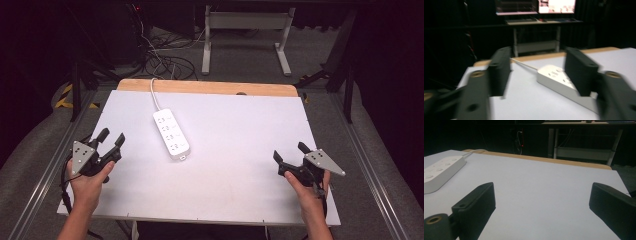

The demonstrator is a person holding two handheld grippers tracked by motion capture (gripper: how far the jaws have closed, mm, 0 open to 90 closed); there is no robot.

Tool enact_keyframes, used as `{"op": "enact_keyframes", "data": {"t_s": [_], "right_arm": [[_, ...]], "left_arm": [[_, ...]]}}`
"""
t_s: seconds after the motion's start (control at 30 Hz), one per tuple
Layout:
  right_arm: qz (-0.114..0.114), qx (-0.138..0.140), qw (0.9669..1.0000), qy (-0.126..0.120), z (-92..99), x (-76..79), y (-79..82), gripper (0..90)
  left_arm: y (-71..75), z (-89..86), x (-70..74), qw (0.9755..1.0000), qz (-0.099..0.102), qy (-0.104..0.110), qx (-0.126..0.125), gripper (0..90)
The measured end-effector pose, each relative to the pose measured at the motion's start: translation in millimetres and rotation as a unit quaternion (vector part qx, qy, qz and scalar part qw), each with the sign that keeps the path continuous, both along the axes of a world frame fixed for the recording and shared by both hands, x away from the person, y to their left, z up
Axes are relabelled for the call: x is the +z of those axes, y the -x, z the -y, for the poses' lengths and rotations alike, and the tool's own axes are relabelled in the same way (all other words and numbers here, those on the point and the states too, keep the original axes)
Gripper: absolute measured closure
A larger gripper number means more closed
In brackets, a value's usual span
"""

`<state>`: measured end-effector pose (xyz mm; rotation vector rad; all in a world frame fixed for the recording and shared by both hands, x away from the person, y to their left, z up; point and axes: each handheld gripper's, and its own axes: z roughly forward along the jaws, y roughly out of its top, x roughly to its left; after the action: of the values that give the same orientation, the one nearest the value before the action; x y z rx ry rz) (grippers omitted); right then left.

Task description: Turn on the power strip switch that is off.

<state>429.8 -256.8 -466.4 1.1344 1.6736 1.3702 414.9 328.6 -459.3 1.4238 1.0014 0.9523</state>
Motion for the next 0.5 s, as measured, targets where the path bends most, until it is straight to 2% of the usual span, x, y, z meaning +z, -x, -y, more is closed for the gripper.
{"op": "enact_keyframes", "data": {"t_s": [0.03, 0.1, 0.17, 0.23, 0.33, 0.37, 0.43, 0.5], "right_arm": [[0.001, 0.0, 1.0, -0.001, -0.1, 0.0, 0.2, 7.5], [0.0, 0.001, 1.0, -0.002, -0.6, -0.2, 0.6, 7.7], [0.0, 0.002, 1.0, -0.002, -0.9, -0.4, 0.5, 7.9], [-0.001, 0.002, 1.0, -0.002, -0.9, -0.5, 0.4, 8.0], [0.001, -0.001, 1.0, -0.003, -0.2, -0.3, 0.9, 8.0], [0.001, -0.001, 1.0, -0.005, 0.0, -0.2, 1.6, 8.0], [0.001, -0.002, 1.0, -0.007, 0.7, -0.5, 2.5, 8.0], [-0.001, -0.002, 0.9999, -0.01, 0.6, -0.9, 3.5, 8.1]], "left_arm": [[-0.1, -1.6, 0.1, 0.9999, -0.003, 0.002, -0.011, 56.3], [-0.7, -3.6, 0.2, 0.9992, -0.003, 0.026, -0.031, 62.0], [-1.4, -3.9, 0.4, 0.9969, -0.011, 0.059, -0.05, 69.2], [-2.1, -3.0, 0.3, 0.9948, -0.015, 0.082, -0.058, 74.2], [-3.6, -2.0, 2.1, 0.9923, -0.027, 0.101, -0.066, 81.9], [-4.4, -2.1, 3.5, 0.9913, -0.032, 0.106, -0.07, 84.2], [-4.5, -3.1, 9.6, 0.993, -0.025, 0.097, -0.061, 89.6], [-4.5, -1.4, 18.0, 0.9945, -0.023, 0.082, -0.061, 89.9]]}}
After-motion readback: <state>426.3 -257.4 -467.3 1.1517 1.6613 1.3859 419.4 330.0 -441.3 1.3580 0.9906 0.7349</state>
